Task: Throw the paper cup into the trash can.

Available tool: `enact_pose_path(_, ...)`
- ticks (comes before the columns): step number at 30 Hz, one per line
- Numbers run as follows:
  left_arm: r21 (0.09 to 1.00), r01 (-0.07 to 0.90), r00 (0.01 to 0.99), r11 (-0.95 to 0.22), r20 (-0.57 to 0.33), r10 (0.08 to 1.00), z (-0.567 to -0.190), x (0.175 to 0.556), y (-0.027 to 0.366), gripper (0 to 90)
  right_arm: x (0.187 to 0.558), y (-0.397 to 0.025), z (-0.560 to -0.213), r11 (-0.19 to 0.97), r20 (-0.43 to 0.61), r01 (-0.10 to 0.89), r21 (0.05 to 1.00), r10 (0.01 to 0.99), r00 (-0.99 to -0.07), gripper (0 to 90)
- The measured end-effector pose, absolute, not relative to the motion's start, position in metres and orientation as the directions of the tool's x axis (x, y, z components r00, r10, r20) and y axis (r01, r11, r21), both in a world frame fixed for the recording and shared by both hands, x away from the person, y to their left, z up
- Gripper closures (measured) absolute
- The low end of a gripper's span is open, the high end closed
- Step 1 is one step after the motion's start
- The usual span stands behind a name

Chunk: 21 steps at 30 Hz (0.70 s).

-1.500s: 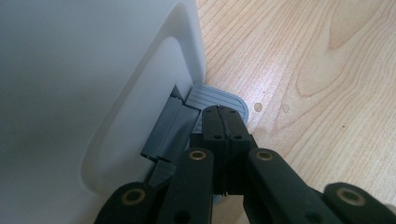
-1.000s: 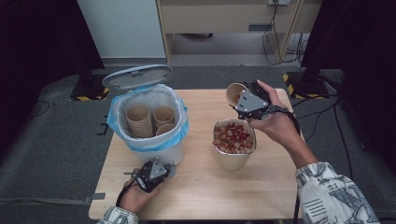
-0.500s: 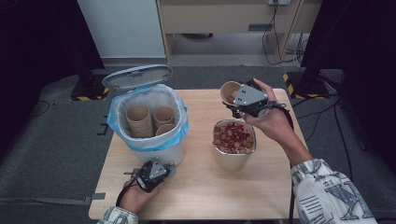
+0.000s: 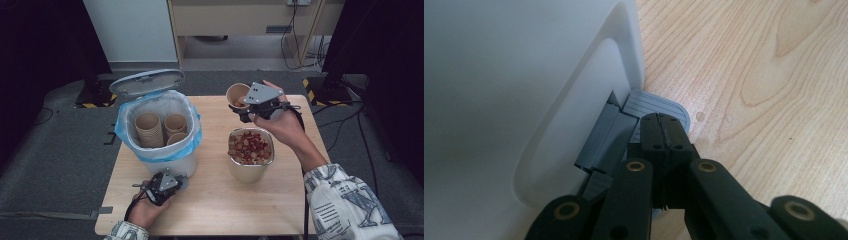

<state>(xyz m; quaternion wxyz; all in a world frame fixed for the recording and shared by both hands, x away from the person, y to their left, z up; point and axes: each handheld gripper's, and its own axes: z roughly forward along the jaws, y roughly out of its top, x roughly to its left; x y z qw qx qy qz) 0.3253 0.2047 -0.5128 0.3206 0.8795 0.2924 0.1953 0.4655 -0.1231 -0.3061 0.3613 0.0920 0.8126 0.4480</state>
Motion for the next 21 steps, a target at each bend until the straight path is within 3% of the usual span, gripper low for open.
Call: enact_pose_path(21, 0.675, 0.39, 0.754, -0.626, 0.156, 0.638, -0.513, 0.325, 0.204, 89.7, 0.466, -0.087, -0.287, 0.469, -0.34, -0.087, 0.879, 0.486, -0.805, 29.3)
